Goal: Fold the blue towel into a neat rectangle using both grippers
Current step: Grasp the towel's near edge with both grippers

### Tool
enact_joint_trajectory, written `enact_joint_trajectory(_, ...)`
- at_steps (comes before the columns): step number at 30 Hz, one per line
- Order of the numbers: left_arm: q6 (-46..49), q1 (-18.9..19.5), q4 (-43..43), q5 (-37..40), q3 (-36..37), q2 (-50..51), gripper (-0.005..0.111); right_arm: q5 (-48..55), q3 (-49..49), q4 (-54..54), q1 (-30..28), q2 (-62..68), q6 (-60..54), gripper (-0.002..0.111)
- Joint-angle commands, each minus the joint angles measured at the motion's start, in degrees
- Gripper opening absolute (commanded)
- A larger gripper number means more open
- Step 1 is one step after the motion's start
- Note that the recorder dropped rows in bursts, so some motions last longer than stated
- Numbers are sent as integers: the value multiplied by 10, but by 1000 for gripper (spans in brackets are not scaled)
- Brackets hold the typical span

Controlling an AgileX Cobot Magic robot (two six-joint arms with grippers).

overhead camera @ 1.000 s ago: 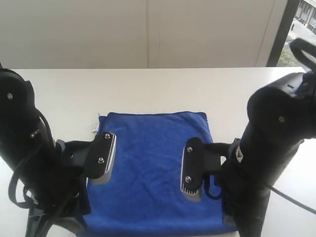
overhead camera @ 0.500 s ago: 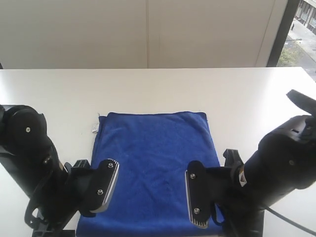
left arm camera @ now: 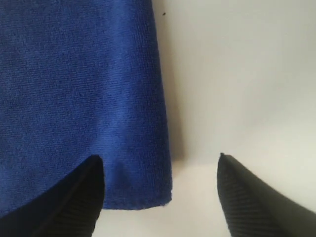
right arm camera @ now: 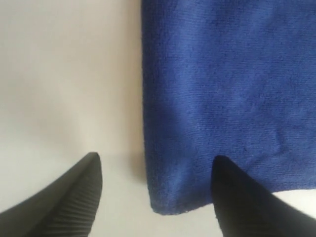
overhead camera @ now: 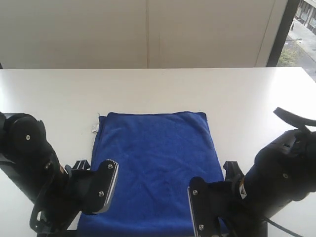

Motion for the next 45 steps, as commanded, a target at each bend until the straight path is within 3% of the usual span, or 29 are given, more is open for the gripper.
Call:
enact_joint_trajectory(1, 2, -3, -8, -28, 12, 10, 68, -7, 2, -13, -2, 2, -10, 60)
enact_joint_trajectory(7, 2, -3, -8, -31, 13, 25, 67, -6, 2, -13, -2, 2, -10, 59)
enact_joint_trajectory(13, 2, -3, -8, -27, 13, 31, 63, -5, 2, -13, -2, 2, -10, 47)
enact_joint_trajectory(25, 2, -3, -8, -14, 13, 31, 34, 12, 2, -13, -2, 2, -10, 28)
enact_joint_trajectory(32, 2, -3, -8, -10, 13, 31, 14, 15, 2, -13, -2, 2, -10, 11)
enact_joint_trajectory(38, 2, -3, -8, -10, 13, 31, 15, -2, 2, -18, -2, 2, -10, 13)
enact_joint_trajectory(45, 0, -3, -8, -10, 13, 31, 15, 3, 2, -17, -2, 2, -10, 54)
